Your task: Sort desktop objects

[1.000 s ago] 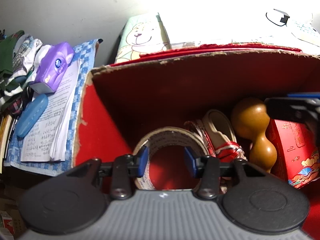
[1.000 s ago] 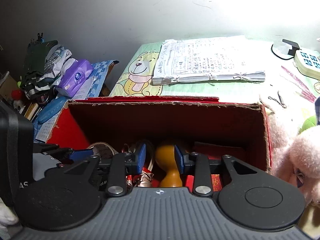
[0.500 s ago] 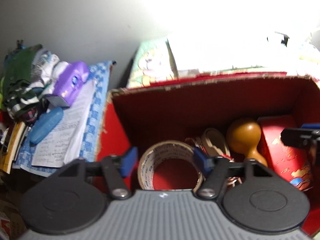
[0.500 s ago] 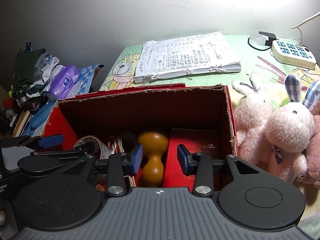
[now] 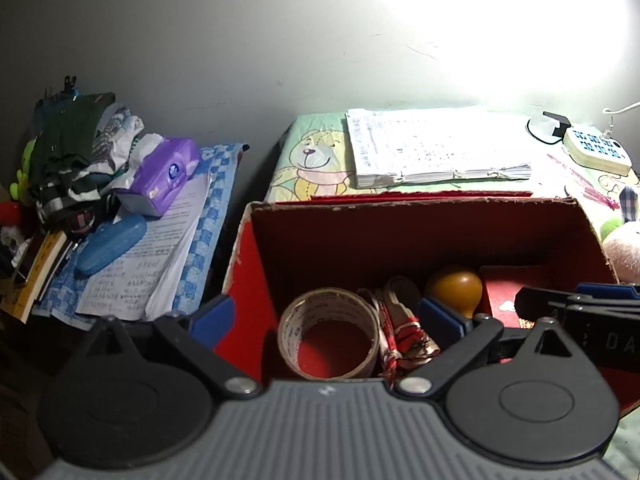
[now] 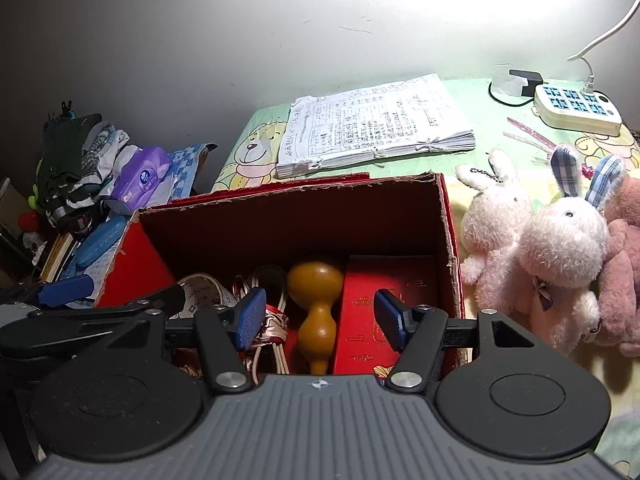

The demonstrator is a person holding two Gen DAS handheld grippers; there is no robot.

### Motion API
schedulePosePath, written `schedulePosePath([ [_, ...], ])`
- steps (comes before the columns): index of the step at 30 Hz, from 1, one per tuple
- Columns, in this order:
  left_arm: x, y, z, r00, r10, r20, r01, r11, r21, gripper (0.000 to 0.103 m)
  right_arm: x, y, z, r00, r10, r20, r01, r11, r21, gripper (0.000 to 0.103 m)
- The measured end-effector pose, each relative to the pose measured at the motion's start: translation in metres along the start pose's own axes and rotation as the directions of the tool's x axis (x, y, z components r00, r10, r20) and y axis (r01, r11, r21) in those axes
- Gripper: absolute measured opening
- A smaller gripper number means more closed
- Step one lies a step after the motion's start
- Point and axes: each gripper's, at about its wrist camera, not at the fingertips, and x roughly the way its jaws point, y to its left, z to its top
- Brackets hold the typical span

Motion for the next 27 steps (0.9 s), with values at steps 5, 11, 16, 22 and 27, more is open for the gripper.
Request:
schedulePosePath([
  [5,-0.004,0.001,-0.003,1.0,0.016,-0.015,-0.016,1.0,-0.009,0.101,-0.008,0.002,-0.003,1.0,-0.008,0.013,0.008,1.0,0.009,0.063],
  [11,-0.012,0.001,-0.009,0.998,0.0,-0.065,-0.001,1.0,-0.009,0.099,-0.017,0.008,-0.007,1.0,-0.022,0.017,0.022,1.0,0.005,0.063],
  [16,-0.02,0.002,-0.009,0.997,0.015,-0.081,-0.015,1.0,-0.002,0.101,-0.025,0.013,-0.01,0.997,-0.068,0.045,0.069,0.997,-0.021,0.063],
  [22,-0.029,0.002,-0.014,0.989,0.004,-0.148,-0.005,1.0,-0.003,0.102,-0.038,0.016,-0.013,0.992,-0.102,0.071,0.104,0.994,-0.035,0.063],
  [27,-0.035,-0.001,-0.021,0.985,-0.021,-0.171,0.021,1.0,-0.005,0.102,-0.049,0.021,-0.02,0.99,-0.114,0.088,0.119,0.991,-0.054,0.064],
])
